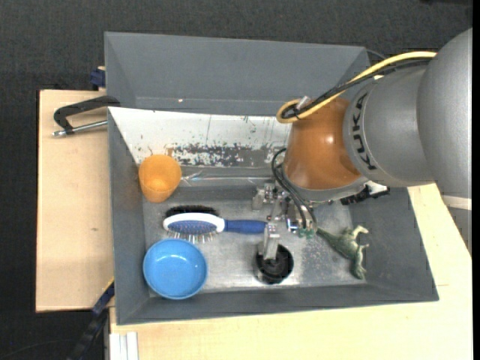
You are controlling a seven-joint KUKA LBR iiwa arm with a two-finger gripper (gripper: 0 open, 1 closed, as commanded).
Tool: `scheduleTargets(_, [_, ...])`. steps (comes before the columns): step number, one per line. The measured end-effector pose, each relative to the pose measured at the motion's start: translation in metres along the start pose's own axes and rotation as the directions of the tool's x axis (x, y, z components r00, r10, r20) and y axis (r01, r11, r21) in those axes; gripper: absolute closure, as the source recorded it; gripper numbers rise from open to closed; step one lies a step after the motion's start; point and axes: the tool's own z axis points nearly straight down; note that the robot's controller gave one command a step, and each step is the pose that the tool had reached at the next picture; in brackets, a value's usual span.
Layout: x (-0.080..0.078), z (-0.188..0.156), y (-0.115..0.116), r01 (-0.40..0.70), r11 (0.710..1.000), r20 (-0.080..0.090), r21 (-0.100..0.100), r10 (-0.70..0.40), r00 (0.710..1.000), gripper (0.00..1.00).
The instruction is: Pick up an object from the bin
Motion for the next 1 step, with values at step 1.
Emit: scheduleTargets(1, [-0.0002, -0.0008, -0.0005, 0.0, 1.0, 0.001, 0.0, 0.0, 1.0, 1.0])
